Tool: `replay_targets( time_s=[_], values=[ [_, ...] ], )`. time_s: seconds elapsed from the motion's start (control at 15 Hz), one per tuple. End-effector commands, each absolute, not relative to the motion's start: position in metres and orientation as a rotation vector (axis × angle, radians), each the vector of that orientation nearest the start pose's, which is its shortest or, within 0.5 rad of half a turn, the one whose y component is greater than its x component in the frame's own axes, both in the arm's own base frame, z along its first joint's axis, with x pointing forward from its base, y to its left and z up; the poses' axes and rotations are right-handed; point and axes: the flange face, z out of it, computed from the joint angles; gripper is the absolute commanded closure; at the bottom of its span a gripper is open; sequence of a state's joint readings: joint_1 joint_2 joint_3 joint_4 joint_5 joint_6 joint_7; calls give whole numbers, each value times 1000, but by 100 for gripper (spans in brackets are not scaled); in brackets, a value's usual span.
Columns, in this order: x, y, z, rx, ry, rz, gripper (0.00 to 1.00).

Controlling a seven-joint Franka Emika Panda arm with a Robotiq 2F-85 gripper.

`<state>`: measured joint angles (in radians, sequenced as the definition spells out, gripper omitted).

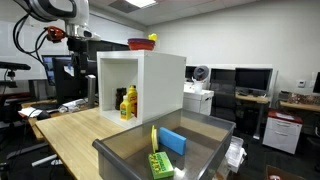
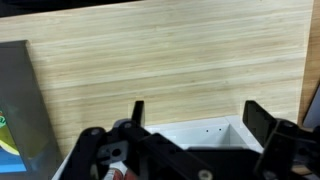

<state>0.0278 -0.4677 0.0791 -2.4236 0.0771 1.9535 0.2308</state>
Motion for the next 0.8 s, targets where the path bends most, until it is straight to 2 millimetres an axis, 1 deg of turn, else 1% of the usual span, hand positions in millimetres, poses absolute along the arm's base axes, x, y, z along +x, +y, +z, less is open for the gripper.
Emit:
replay_targets(
  time_s=[0.0,0.33,0.73],
  values=[
    [393,35,492,-3114,341,-2,0],
    [394,11,502,-3108,466,-51,0],
    [400,-24,515,-3083,666,-110,0]
  ],
)
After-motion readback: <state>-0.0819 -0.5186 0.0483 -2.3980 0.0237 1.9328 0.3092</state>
